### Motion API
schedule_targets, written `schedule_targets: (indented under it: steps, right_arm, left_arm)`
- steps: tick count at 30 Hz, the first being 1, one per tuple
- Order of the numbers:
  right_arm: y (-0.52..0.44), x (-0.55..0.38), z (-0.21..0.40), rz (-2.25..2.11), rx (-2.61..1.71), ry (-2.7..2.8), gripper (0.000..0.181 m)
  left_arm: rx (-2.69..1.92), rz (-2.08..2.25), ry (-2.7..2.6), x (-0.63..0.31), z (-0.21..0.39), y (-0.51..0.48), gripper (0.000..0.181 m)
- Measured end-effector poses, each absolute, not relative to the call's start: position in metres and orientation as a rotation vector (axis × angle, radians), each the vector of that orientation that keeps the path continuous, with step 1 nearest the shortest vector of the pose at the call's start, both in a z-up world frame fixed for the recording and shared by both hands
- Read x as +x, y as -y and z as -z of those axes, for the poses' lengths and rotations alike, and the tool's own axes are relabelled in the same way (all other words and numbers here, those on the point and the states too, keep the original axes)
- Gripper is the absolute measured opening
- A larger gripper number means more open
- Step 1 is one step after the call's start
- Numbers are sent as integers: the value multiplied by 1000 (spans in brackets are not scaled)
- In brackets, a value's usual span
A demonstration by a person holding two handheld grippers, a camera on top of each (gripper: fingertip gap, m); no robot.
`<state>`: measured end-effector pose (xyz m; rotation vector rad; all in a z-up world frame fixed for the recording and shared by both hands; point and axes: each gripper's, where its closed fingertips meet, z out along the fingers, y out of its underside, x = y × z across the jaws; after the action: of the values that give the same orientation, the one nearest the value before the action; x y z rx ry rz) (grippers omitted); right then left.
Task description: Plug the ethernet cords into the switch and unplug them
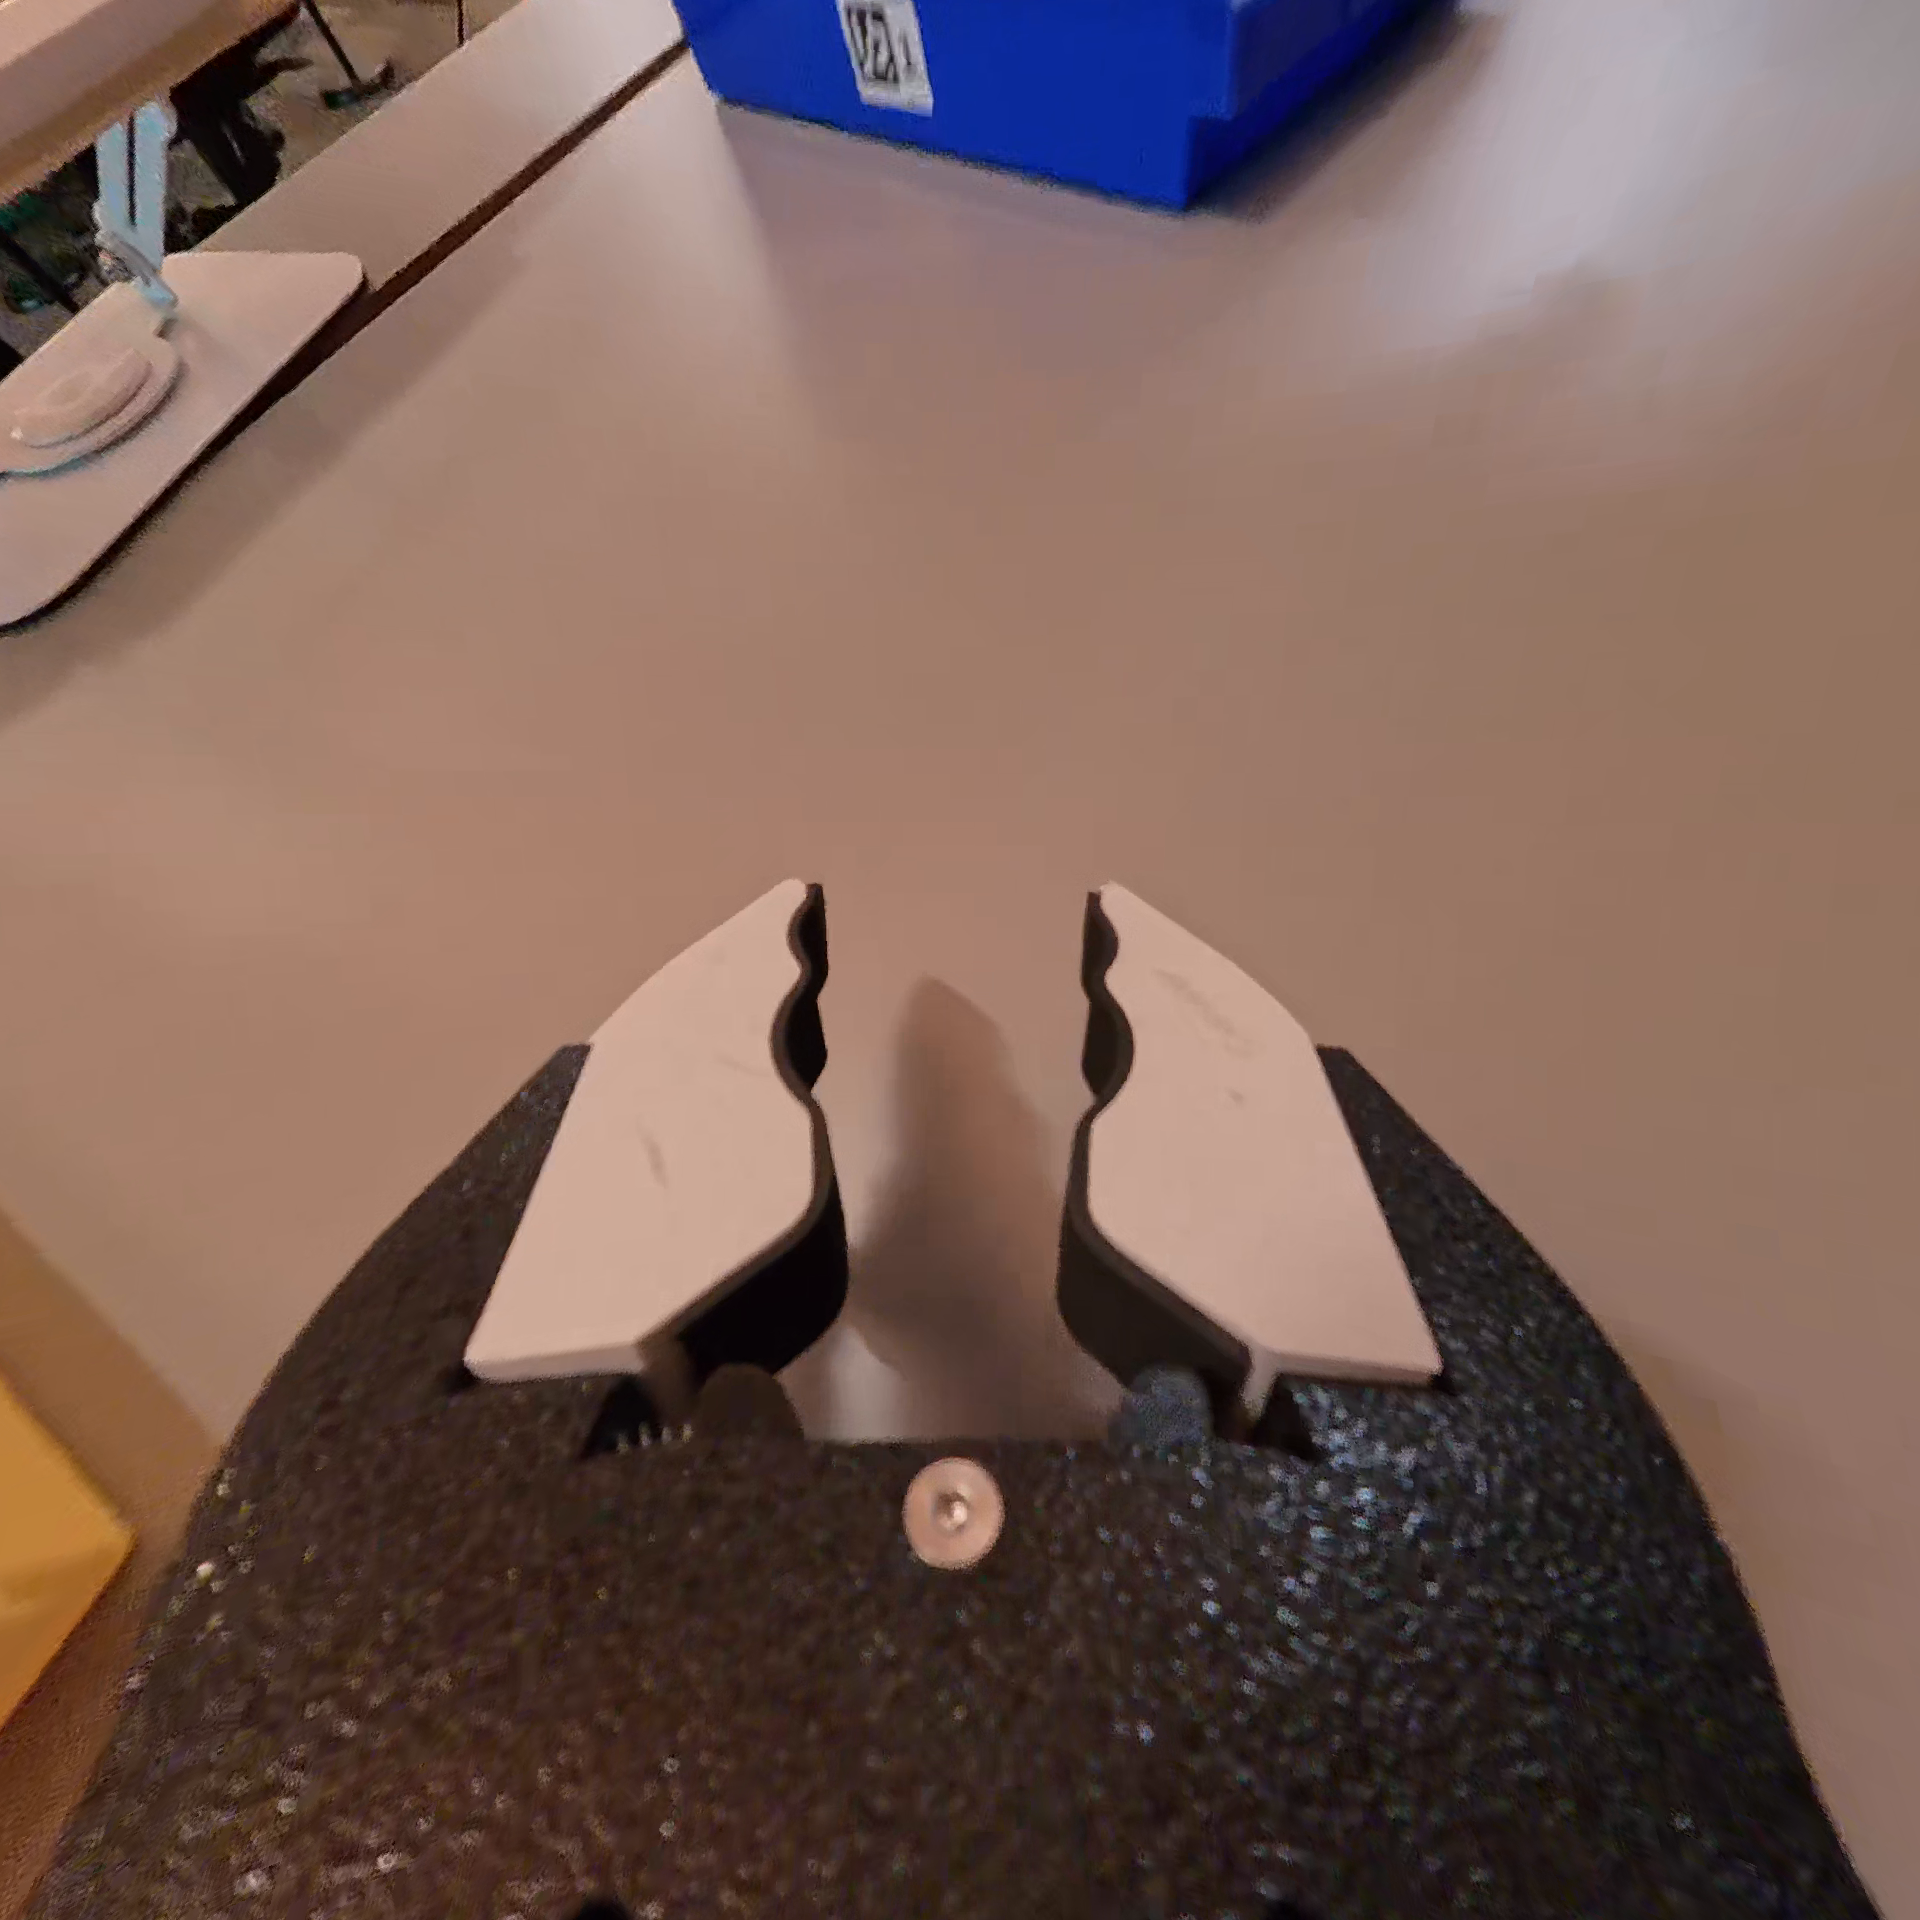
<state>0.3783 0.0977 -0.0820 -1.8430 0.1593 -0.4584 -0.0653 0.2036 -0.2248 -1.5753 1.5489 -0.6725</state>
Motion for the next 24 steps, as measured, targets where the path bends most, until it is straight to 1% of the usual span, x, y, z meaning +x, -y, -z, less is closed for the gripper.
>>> schedule_targets:
  steps: [4, 5, 7, 12, 15, 18, 19, 20, 21, 24]
  right_arm:
    - [-62, 379, 145, 366, -1824, -429, 77]
    - [-59, 378, 159, 356, -1818, -459, 77]
    - [-57, 382, 178, 365, -1816, -505, 69]
    - [-58, 388, 176, 436, -1792, -487, 46]
    - [-63, 382, 182, 407, -1811, -464, 37]
    - [-70, 378, 182, 420, -1804, -441, 15]
    - [-73, 375, 181, 418, -1803, -423, 7]
    - [-72, 376, 181, 439, -1801, -440, 4]
    - [-74, 373, 182, 426, -1803, -431, 4]
    - [-83, 357, 180, 284, -1816, -413, 6]
  left_arm:
    - [-1590, 799, -1407, -4, 205, -197, 51]
    - [-1591, 817, -1384, 15, 201, -195, 55]
    - [-1583, 834, -1388, 56, 197, -186, 69]
    - [-1545, 802, -1359, 152, 179, -172, 71]
    - [-1564, 772, -1298, 194, 171, -176, 70]
    - [-1609, 806, -1285, 220, 174, -176, 63]
    - [-1619, 796, -1293, 224, 177, -177, 55]
    - [-1620, 754, -1297, 225, 179, -181, 33]
    - [-1601, 696, -1291, 224, 180, -188, 23]
    - [-1570, 620, -1246, 215, 179, -201, 16]
